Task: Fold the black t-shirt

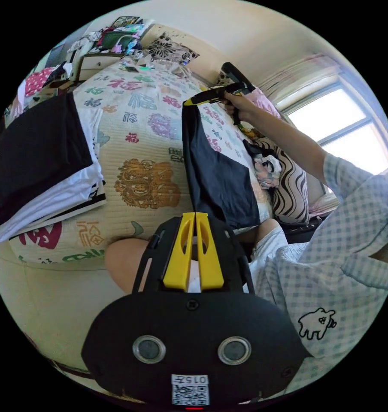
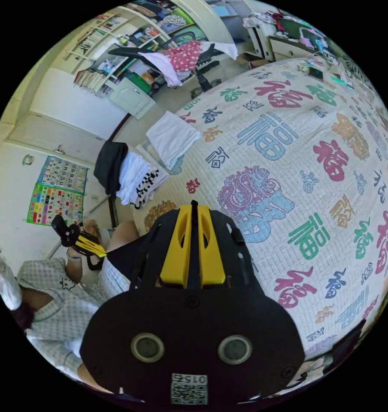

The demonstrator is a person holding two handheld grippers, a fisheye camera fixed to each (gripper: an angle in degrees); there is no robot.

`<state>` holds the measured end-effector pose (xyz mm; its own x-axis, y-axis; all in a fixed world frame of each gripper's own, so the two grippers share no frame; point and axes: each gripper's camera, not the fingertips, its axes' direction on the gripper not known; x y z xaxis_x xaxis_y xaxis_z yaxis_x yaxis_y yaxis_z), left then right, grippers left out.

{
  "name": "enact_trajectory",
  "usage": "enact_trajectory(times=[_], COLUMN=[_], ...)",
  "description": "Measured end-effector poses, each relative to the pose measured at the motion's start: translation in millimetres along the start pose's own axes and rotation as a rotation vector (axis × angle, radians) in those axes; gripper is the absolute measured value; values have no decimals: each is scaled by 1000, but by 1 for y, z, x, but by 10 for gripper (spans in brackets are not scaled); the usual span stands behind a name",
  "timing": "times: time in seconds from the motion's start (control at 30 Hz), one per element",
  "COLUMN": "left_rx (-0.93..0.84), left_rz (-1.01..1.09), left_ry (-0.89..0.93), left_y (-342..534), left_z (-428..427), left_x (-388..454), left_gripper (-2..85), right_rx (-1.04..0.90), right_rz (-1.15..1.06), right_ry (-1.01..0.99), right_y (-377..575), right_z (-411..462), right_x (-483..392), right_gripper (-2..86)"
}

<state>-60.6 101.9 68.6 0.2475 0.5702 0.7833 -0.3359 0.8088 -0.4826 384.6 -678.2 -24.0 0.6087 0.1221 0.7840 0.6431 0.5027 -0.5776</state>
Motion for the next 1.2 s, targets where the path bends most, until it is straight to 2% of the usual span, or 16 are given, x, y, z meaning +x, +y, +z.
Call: enact_trajectory(times=[0.1, 0.3, 0.47, 0.67, 0.8, 0.97, 1.07, 1.2], left_rx=[23, -41, -205, -340, -426, -577, -701, -611], left_rz=[135, 381, 510, 605, 640, 724, 731, 730], left_ry=[51, 205, 387, 415, 377, 229, 344, 380], left_y=[7, -7, -27, -41, -43, -34, -28, -41], left_z=[11, 98, 227, 375, 458, 575, 617, 612], left_x=[53, 170, 259, 339, 372, 391, 396, 395], left_gripper=[-9, -9, -9, -9, -9, -6, 2, 30], right_rx=[105, 284, 398, 460, 490, 536, 561, 578], right_rz=[-31, 36, 135, 257, 282, 422, 478, 451], right_ry=[-100, -253, -335, -370, -433, -421, -284, -262], right_y=[51, 201, 327, 442, 487, 535, 564, 573], right_z=[-40, -106, -127, -121, -110, -105, -117, -132], right_x=[16, 86, 154, 234, 273, 300, 295, 278], right_gripper=[7, 7, 8, 13, 29, 61, 103, 121])
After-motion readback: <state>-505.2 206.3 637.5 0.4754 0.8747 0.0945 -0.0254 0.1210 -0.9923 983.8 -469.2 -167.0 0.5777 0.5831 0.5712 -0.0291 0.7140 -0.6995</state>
